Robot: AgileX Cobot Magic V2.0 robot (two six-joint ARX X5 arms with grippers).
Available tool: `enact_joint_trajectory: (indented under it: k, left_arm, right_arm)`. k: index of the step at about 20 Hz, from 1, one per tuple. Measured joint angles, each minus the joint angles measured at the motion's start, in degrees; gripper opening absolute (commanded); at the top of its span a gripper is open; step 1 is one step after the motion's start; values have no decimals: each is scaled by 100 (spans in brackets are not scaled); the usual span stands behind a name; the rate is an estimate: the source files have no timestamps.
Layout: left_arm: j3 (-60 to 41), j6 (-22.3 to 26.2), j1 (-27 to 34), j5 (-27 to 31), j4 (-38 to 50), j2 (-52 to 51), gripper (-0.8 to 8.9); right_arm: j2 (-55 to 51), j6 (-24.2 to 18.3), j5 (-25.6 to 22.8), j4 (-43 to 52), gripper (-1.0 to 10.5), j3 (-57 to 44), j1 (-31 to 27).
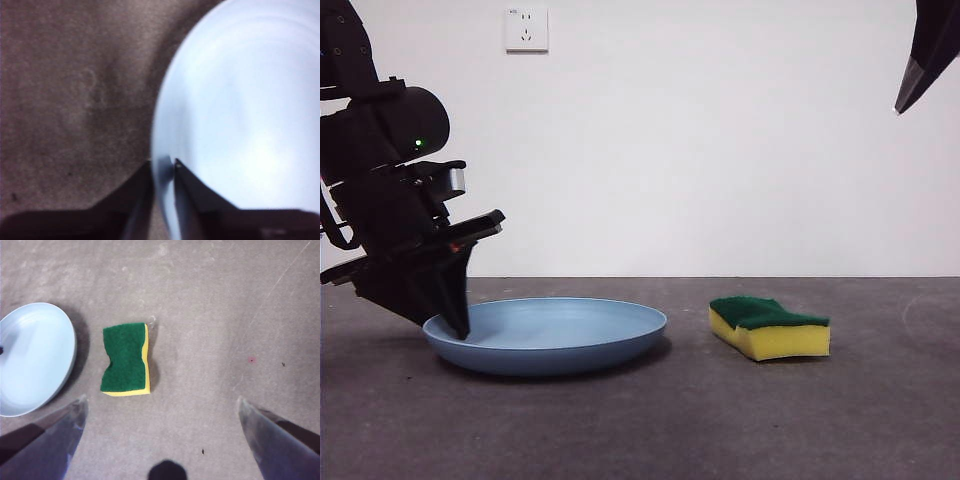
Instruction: Pick up the plate,pick up the cloth,clean the plate with the cloth
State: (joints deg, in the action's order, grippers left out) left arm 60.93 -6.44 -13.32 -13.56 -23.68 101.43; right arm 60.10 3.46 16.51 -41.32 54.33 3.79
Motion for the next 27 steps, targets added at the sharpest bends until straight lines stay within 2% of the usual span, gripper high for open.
enact_joint_trajectory:
  k: [4,8,13,15,21,27]
  left_arm:
    - [9,-39,2,-79,28,-168,-8]
    - [9,153,2,-31,-234,-835,-8]
    - [9,313,2,-9,-597,-2175,-8]
    - [9,396,2,-4,-798,-2653,-8]
    - [9,555,2,-2,-1488,-3668,-8]
    - [9,605,2,4,-1937,-3869,-8]
  right_arm:
    - [0,2,-2,46,503,0,133]
    - [315,-9,-31,195,503,146,669]
    - [1563,-212,-636,203,503,940,1626]
    - [2186,-334,-824,216,503,1274,1836]
    - [3637,-525,-1115,396,501,1687,1989]
    - [4336,-566,-1108,723,501,1694,1989]
